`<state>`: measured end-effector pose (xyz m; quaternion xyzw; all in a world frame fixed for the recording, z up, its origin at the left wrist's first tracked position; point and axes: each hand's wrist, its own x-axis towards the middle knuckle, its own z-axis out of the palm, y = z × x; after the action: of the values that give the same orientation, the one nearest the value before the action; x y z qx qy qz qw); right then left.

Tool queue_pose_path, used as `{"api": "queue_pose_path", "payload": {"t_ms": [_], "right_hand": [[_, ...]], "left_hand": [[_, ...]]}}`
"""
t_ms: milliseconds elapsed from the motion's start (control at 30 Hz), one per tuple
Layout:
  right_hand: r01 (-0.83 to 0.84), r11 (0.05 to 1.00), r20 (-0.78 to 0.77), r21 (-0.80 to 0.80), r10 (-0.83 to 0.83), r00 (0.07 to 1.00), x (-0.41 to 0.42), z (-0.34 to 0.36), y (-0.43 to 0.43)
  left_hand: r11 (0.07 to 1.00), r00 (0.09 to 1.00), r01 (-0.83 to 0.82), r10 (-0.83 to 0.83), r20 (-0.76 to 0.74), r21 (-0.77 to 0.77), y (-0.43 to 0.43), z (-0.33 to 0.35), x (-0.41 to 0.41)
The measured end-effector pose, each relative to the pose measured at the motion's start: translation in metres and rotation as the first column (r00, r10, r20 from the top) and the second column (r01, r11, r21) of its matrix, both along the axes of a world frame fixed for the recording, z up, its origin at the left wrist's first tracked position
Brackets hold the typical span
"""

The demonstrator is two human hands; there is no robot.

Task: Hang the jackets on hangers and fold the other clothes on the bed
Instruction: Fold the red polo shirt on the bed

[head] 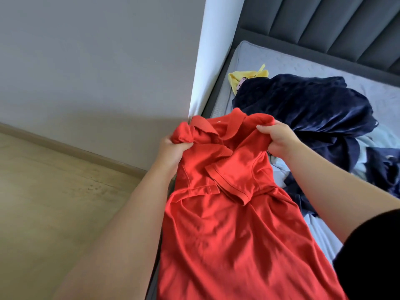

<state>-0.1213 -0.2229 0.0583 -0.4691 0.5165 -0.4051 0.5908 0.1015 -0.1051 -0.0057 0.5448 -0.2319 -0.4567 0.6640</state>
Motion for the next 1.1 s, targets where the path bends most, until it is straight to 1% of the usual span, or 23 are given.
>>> {"api": "queue_pose_path", "payload": {"t_ms": [67,133,167,200,233,267,300,367,433,467,533,567,600,633,700,733,767,867,900,933,967,1033,1100], "right_hand": [[-0.089,0.995,0.0,-0.039,0.089,0.996,-0.022,0.003,0.017],[-0.217,0.974,-0.134,-0.069,0.206,0.969,-0.049,-0.003,0.037],[-0.276,0.958,-0.261,-0.076,0.248,0.933,-0.064,-0.011,0.047],[-0.323,0.944,-0.419,-0.07,0.266,0.868,-0.078,-0.019,0.056],[-0.351,0.936,-0.582,-0.044,0.261,0.77,-0.091,-0.028,0.064],[-0.371,0.929,-0.702,-0.011,0.257,0.664,-0.102,-0.036,0.072],[-0.372,0.928,-0.77,-0.001,0.237,0.592,-0.111,-0.043,0.077],[-0.32,0.943,-0.805,-0.094,0.117,0.582,-0.118,-0.052,0.088],[-0.222,0.928,-0.8,-0.297,-0.115,0.588,-0.114,-0.051,0.103],[-0.199,0.892,-0.777,-0.407,-0.223,0.589,-0.11,-0.052,0.112],[-0.26,0.76,-0.707,-0.596,-0.342,0.619,-0.096,-0.057,0.135],[-0.354,0.684,-0.705,-0.638,-0.336,0.624,-0.089,-0.062,0.146],[-0.485,0.631,-0.762,-0.606,-0.286,0.581,-0.083,-0.069,0.155],[-0.623,0.615,-0.861,-0.483,-0.203,0.467,-0.079,-0.078,0.162],[-0.736,0.665,-0.99,-0.126,-0.04,0.134,-0.079,-0.095,0.168],[-0.727,0.686,-0.999,-0.024,0.007,0.04,-0.082,-0.102,0.168],[-0.716,0.698,-0.999,-0.014,0.026,0.045,-0.083,-0.105,0.169],[-0.64,0.686,-0.91,-0.346,-0.08,0.407,-0.088,-0.097,0.175],[-0.602,0.666,-0.866,-0.44,-0.139,0.48,-0.092,-0.094,0.176],[-0.59,0.635,-0.839,-0.498,-0.182,0.513,-0.096,-0.092,0.179],[-0.622,0.589,-0.839,-0.515,-0.197,0.508,-0.101,-0.091,0.182],[-0.75,0.475,-0.886,-0.46,-0.195,0.42,-0.107,-0.094,0.187],[-0.807,0.427,-0.912,-0.408,-0.233,0.338,-0.109,-0.098,0.187]], "left_hand": [[0.996,0.99,0.078,-0.073,0.119,-0.04,0.02,0.004,-0.003],[0.982,0.914,0.187,-0.182,0.362,0.022,0.038,0.0,0.0],[0.962,0.783,0.244,-0.269,0.561,0.121,0.046,-0.003,0.001],[0.928,0.603,0.293,-0.365,0.71,0.229,0.055,-0.008,0.001],[0.886,0.436,0.323,-0.452,0.778,0.333,0.063,-0.014,-0.001],[0.84,0.324,0.331,-0.529,0.784,0.43,0.071,-0.02,-0.004],[0.8,0.258,0.316,-0.589,0.766,0.51,0.078,-0.024,-0.007],[0.776,0.175,0.209,-0.628,0.758,0.595,0.092,-0.027,-0.016],[0.831,0.151,0.056,-0.556,0.818,0.554,0.099,-0.026,-0.025],[0.887,0.146,-0.003,-0.456,0.878,0.461,0.101,-0.024,-0.03],[0.978,0.181,0.071,-0.204,0.962,0.194,0.104,-0.017,-0.049],[0.983,0.178,0.161,-0.118,0.977,0.089,0.107,-0.012,-0.061],[0.964,0.122,0.259,-0.09,0.988,0.056,0.11,-0.011,-0.073],[0.934,0.017,0.334,-0.139,0.99,0.125,0.113,-0.015,-0.084],[0.844,-0.221,0.33,-0.367,0.904,0.423,0.126,-0.029,-0.104],[0.798,-0.289,0.289,-0.454,0.843,0.529,0.132,-0.035,-0.109],[0.778,-0.321,0.268,-0.485,0.814,0.569,0.137,-0.04,-0.112],[0.811,-0.407,0.363,-0.305,0.861,0.459,0.143,-0.035,-0.115],[0.823,-0.436,0.4,-0.218,0.873,0.405,0.142,-0.032,-0.117],[0.838,-0.446,0.428,-0.129,0.886,0.338,0.142,-0.03,-0.118],[0.847,-0.443,0.451,-0.059,0.895,0.279,0.143,-0.029,-0.12],[0.851,-0.404,0.489,0.03,0.914,0.188,0.145,-0.029,-0.122],[0.859,-0.361,0.495,0.065,0.931,0.132,0.144,-0.028,-0.117]]}}
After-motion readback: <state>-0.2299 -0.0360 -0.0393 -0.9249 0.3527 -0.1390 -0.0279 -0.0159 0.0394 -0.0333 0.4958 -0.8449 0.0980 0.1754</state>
